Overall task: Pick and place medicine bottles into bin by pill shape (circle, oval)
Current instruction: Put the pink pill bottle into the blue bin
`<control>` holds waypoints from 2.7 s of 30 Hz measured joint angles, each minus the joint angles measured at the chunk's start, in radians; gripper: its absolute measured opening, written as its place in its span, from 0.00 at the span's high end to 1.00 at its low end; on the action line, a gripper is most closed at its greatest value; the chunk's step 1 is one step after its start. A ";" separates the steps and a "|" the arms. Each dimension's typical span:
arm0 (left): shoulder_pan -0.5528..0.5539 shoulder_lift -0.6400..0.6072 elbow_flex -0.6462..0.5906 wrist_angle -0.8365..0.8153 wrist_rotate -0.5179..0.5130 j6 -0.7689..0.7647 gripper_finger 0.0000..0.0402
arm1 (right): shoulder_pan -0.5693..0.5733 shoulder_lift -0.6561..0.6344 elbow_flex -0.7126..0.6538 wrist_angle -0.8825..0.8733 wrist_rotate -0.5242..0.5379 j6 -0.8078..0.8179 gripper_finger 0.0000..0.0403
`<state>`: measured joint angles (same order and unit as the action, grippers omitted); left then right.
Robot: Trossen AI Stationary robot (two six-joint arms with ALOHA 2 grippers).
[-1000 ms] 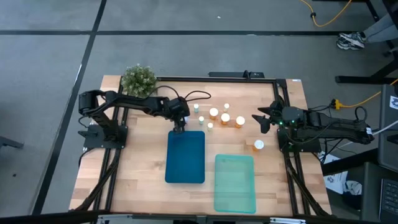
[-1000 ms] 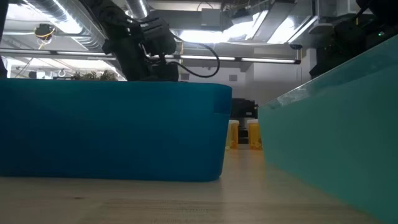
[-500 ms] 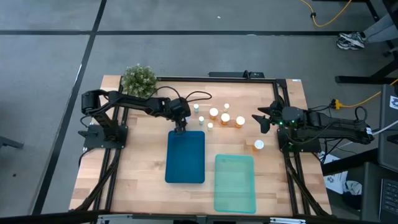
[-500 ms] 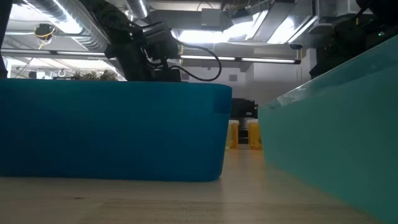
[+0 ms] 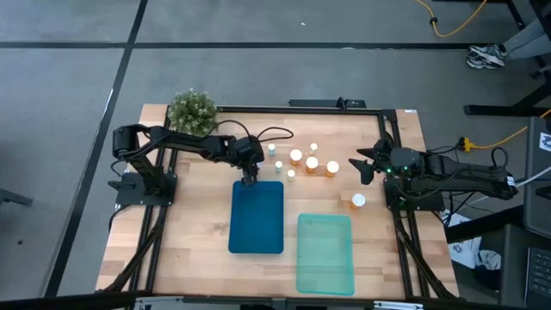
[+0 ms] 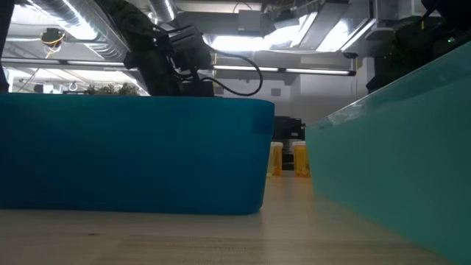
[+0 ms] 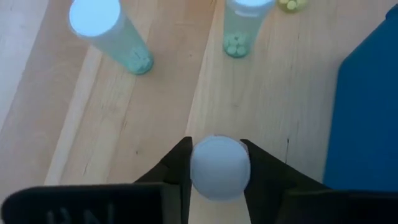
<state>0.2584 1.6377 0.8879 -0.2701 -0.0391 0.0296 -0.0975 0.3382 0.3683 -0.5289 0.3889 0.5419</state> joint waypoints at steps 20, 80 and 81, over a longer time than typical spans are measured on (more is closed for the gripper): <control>-0.289 -0.332 0.000 -0.066 0.024 -0.185 0.78 | 0.000 0.000 0.000 0.000 0.001 0.001 0.29; -0.360 0.008 0.000 0.097 0.000 -0.178 0.57 | 0.000 0.000 0.000 0.000 0.002 0.002 0.29; -0.360 0.006 0.000 0.099 0.000 -0.177 0.56 | 0.000 0.000 0.000 -0.001 0.002 0.002 0.29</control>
<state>-0.1017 1.6442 0.8879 -0.1715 -0.0390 -0.1479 -0.0975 0.3386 0.3679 -0.5295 0.3908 0.5438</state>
